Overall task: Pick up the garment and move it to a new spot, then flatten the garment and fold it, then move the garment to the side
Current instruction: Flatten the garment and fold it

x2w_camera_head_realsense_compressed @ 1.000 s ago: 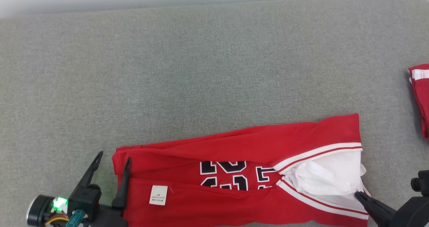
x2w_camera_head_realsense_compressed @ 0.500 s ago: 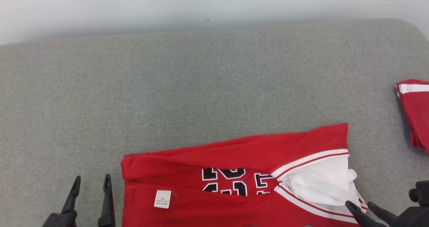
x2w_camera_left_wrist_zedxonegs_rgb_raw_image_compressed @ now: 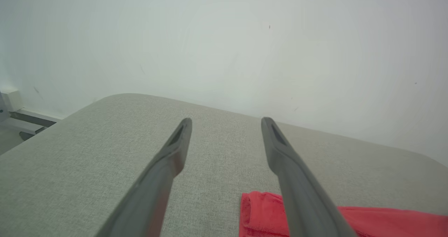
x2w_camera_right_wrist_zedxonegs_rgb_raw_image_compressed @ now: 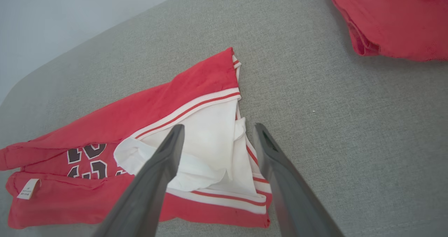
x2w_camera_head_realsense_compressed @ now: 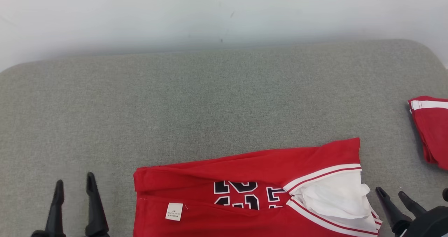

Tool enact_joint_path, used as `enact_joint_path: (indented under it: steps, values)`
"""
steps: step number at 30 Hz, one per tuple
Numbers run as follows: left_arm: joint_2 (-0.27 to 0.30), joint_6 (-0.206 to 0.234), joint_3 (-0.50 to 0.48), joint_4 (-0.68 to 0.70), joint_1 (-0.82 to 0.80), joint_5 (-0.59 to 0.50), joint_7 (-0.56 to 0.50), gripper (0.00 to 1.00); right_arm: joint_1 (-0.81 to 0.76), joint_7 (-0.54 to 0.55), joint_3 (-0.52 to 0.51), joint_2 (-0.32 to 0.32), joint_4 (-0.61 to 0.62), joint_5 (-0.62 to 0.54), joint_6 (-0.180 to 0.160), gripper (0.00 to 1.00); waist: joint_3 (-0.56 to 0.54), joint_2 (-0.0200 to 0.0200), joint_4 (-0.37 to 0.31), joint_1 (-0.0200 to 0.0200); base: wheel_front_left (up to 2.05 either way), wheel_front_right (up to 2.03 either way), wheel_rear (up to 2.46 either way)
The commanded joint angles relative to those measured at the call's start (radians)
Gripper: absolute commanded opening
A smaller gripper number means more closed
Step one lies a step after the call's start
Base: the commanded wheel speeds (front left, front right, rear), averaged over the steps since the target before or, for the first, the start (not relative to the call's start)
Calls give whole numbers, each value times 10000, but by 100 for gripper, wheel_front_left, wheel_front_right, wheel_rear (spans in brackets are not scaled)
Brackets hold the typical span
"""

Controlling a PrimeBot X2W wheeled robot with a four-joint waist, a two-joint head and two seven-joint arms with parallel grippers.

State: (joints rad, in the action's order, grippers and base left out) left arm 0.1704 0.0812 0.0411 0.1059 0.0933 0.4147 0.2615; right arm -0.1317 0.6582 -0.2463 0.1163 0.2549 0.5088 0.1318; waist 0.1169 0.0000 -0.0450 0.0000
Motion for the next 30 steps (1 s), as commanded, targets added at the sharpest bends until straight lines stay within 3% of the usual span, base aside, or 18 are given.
enact_joint_path:
  steps: [1,6,11,20,30]
  values:
    - [-356,-270,-380,227,177,-91,40,100,158,-123,-12,-49,-309,-53,-28,100,-126,0,15,0,0,0,0]
    - [-931,-1057,-1129,305,513,-402,34,100,676,-219,88,-47,-1395,-147,-28,100,-333,0,12,0,0,0,0]
    - [-1145,-1421,-1436,61,718,-615,33,100,1273,-250,210,133,-2444,-204,-28,100,-429,0,58,0,0,0,0]
    - [-1202,-1674,-1393,-418,803,-911,33,100,2292,-91,371,538,-3992,-525,-28,100,-275,0,203,0,0,0,0]
    - [-1204,-1624,-1133,-457,409,-1059,33,100,3211,358,478,734,-5282,-637,-28,100,200,0,455,0,0,0,0]
